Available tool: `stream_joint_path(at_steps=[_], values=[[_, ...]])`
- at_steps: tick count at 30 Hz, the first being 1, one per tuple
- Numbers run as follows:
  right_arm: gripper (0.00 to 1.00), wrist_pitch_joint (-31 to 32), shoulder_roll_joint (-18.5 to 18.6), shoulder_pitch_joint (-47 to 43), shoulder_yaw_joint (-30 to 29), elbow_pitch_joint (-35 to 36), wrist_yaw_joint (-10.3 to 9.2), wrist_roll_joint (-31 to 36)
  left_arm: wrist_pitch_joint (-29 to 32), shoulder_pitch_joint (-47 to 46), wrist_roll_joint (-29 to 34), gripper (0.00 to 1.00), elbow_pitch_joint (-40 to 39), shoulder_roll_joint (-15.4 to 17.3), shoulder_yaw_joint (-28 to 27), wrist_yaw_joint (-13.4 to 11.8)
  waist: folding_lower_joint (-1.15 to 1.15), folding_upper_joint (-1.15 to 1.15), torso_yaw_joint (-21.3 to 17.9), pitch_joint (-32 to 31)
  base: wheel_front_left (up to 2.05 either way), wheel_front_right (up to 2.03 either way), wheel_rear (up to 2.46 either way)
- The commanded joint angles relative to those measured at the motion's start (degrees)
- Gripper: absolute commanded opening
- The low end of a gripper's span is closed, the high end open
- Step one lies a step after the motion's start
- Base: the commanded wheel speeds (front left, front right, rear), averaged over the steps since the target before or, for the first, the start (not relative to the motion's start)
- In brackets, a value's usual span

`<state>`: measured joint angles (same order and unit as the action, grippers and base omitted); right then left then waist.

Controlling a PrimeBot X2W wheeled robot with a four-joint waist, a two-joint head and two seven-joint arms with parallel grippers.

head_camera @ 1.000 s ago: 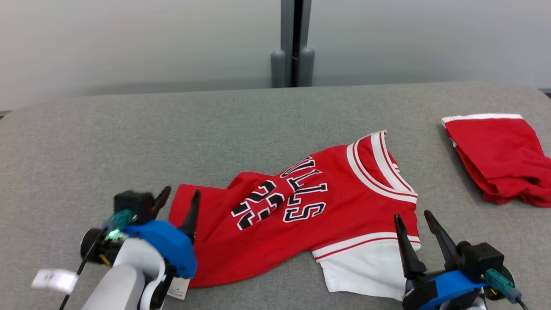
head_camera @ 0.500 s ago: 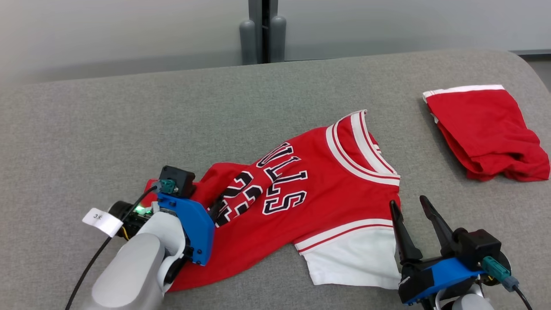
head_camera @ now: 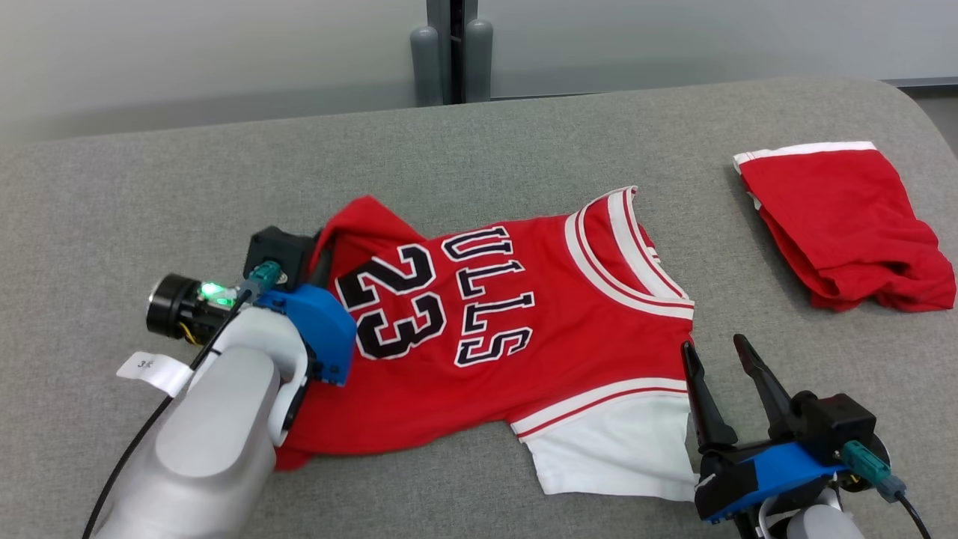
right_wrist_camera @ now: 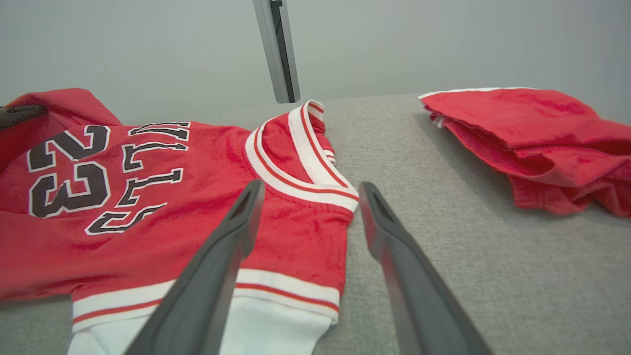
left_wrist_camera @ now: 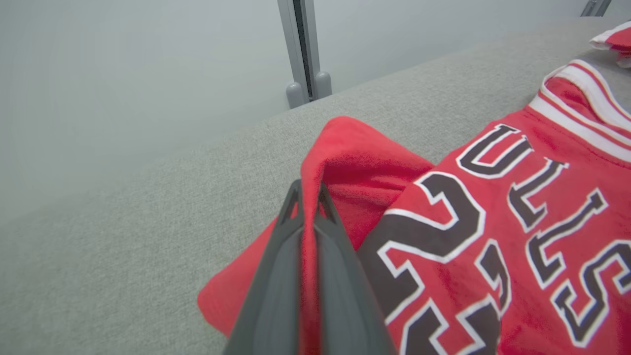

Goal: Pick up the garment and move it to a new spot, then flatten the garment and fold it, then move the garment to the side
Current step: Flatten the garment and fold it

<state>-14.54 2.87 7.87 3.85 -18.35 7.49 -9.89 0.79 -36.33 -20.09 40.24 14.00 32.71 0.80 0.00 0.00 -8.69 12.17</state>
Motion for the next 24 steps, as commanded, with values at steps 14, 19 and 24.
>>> stream_joint_path(at_steps=[14,19,24], values=[[1.0,-0.7,0.0,0.1,-0.7,-0.5,0.0,0.0,-15.4,-3.7,3.6,0.0,1.4,-1.5,-2.0,-8.8,0.0,0.0,-0.1,-0.4,0.0,0.0,0.0],[1.0,-0.7,0.1,0.1,0.2,-1.0,0.0,-0.5,-13.4,-2.1,1.2,1.0,5.4,-2.8,-1.4,-5.3,0.0,0.0,-0.1,-1.0,0.0,0.0,0.0],[1.0,-0.7,0.0,-0.6,0.1,-1.3,0.0,-0.4,-14.2,-0.3,-0.5,1.0,6.5,-3.3,-2.0,-4.4,0.0,0.0,0.2,-1.6,0.0,0.0,0.0]])
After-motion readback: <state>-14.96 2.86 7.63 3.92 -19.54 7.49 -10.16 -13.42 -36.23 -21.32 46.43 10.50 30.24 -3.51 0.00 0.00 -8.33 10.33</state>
